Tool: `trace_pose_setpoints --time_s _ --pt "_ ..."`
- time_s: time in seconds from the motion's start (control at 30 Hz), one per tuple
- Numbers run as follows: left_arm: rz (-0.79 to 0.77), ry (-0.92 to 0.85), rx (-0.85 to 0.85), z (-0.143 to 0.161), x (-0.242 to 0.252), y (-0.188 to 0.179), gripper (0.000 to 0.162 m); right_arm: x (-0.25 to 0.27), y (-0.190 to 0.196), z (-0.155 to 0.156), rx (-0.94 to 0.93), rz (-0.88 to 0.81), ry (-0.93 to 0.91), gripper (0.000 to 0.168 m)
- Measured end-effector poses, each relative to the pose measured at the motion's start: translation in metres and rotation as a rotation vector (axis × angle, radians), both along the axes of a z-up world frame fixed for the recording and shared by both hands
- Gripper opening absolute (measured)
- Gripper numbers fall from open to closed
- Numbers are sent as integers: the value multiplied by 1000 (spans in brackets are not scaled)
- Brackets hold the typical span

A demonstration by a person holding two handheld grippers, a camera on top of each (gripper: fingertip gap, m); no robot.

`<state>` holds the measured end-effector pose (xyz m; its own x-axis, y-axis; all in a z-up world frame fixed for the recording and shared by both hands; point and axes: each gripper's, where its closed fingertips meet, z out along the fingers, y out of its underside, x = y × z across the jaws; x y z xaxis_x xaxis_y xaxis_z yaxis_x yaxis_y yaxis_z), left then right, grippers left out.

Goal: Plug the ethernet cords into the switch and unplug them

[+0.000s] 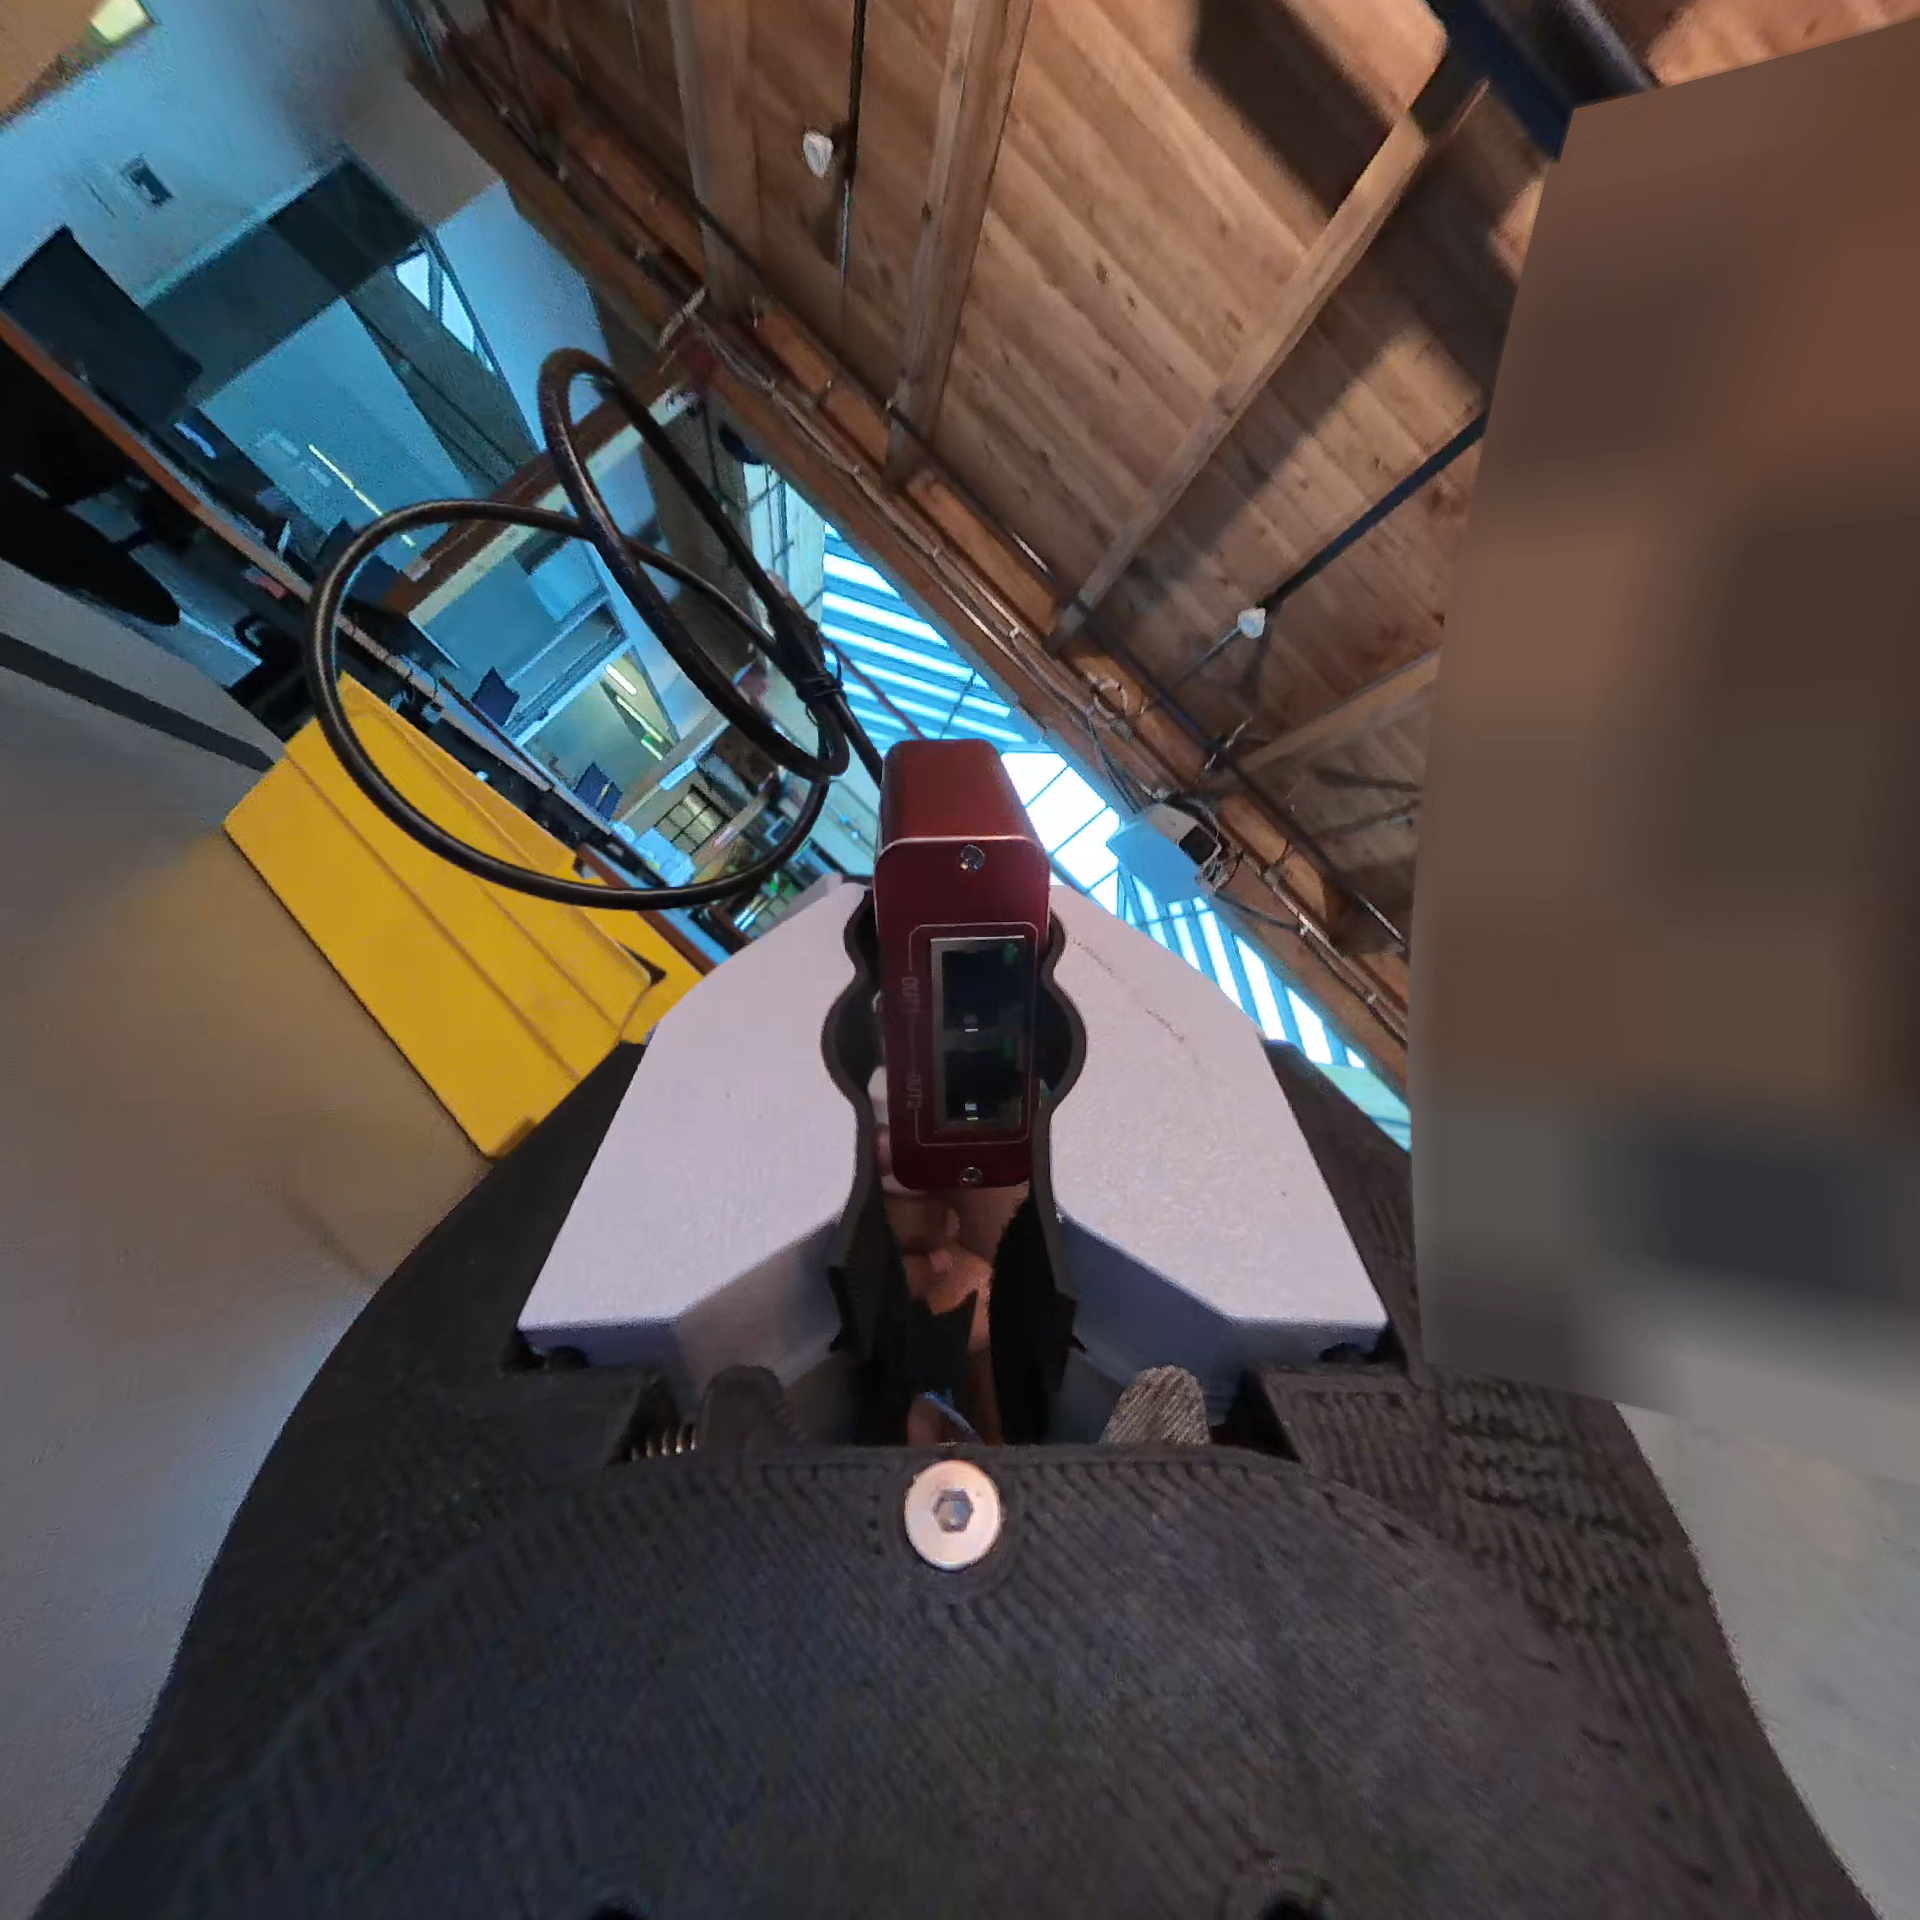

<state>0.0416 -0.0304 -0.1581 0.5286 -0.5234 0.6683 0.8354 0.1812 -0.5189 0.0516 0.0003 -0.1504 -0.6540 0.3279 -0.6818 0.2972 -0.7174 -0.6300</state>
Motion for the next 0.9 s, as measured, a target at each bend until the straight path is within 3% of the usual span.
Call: trace_pose_setpoints --time_s 0.2,0.7,0.9 --pt "27 67 -26 -2 2 2 27 0 -1 4 93 1 46 15" --pt "56 139 -30 -1 6 -1 27 3 -3 2 332 40 52 19" --pt "57 159 -42 -3 8 0 27 5 -4 0 311 91 37 21"
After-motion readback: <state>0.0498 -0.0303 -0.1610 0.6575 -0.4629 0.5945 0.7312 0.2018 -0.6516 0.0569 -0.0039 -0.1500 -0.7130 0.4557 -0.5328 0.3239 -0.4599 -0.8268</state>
